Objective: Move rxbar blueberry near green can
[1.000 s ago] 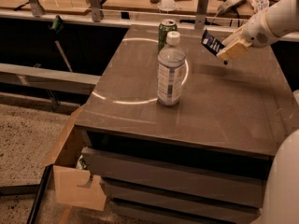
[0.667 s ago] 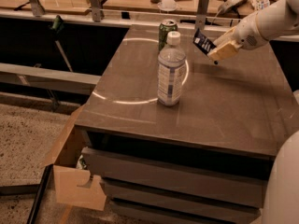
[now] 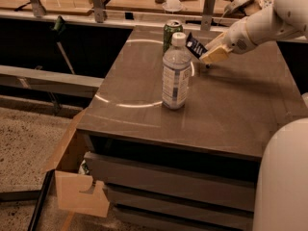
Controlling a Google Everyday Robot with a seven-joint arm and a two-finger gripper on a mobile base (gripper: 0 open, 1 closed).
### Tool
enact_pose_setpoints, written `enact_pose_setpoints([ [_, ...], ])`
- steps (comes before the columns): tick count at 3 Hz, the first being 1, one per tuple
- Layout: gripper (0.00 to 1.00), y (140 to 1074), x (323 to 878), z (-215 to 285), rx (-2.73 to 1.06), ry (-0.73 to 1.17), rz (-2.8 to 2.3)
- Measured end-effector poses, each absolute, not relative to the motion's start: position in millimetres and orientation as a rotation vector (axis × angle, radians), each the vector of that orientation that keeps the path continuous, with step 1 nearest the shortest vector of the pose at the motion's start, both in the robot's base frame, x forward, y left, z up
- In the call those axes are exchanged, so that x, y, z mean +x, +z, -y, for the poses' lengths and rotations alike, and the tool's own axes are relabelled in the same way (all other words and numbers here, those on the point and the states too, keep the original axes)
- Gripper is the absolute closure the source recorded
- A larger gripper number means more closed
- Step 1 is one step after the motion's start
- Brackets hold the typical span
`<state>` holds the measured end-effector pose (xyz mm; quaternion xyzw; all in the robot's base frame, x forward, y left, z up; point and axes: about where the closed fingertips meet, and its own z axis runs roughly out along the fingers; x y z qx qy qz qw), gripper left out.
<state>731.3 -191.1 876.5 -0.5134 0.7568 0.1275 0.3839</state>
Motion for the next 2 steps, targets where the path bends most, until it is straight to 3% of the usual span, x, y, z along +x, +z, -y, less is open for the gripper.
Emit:
enact_pose_setpoints([
  [1, 0.85, 872.4, 740.5, 180.1, -1.319, 0.321, -1.937],
  [2, 0.62, 868.6, 746.3, 177.2, -1.317, 0.307, -1.965],
])
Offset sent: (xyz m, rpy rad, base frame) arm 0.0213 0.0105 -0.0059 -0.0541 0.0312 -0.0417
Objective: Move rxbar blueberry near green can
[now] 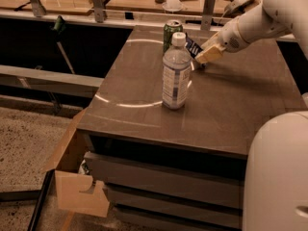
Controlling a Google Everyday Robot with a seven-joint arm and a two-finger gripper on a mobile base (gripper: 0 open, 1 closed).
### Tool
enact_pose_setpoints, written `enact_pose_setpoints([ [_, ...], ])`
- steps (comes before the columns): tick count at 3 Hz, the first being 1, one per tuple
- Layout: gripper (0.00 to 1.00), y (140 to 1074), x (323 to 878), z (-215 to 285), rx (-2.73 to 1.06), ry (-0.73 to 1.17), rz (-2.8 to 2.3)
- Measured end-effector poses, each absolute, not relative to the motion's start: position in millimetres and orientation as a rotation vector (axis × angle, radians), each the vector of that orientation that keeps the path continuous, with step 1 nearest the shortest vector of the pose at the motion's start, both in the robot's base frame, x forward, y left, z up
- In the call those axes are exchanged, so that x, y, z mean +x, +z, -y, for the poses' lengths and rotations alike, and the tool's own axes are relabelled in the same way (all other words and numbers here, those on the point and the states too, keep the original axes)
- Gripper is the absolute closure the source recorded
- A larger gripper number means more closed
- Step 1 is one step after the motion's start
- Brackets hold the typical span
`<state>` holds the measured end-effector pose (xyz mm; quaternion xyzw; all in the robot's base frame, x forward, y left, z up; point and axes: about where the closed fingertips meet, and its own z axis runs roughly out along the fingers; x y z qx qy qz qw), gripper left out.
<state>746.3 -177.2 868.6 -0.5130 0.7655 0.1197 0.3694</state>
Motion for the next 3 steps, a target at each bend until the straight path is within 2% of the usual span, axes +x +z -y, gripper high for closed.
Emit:
enact_pose_setpoints([
  [1, 0.39, 862.3, 748.0, 180.2, -1.313, 0.290, -1.996],
  [2, 0.07, 856.7, 747.6, 184.7, -1.315, 0.270, -2.019],
  [3, 0.00, 856.7, 747.2, 186.0, -1.319, 0.261, -2.016],
])
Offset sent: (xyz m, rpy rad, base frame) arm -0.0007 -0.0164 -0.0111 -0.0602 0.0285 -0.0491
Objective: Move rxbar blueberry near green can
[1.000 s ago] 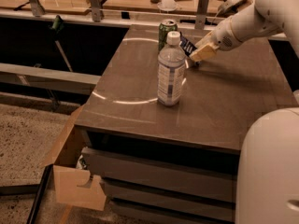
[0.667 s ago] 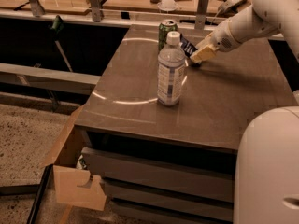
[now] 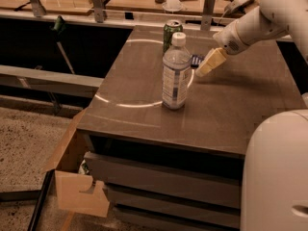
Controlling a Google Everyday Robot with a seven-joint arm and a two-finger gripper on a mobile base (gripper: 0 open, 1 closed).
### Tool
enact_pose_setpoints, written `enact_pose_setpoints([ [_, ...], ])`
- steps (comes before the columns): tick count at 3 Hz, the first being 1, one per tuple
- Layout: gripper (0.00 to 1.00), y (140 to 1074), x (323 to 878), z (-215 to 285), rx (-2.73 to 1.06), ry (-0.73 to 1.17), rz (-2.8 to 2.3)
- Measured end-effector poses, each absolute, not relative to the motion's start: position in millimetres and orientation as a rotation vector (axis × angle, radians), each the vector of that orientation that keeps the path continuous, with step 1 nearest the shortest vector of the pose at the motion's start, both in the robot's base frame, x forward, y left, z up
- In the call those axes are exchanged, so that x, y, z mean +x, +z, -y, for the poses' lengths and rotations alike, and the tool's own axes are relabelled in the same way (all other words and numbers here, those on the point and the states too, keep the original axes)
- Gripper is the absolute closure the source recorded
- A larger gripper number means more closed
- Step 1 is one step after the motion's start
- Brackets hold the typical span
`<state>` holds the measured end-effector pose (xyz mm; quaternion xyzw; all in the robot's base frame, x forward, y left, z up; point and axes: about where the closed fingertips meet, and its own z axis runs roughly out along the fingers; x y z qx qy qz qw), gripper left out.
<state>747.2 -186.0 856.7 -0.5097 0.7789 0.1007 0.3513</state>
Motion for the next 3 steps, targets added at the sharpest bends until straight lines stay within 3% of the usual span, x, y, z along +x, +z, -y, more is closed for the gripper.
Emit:
enact_pose_setpoints([
  [1, 0.00, 880.3, 734.0, 212.5, -1.276, 0.239, -1.958],
  [3, 0.00, 968.5, 673.8, 324.2, -1.148, 0.011, -1.893],
])
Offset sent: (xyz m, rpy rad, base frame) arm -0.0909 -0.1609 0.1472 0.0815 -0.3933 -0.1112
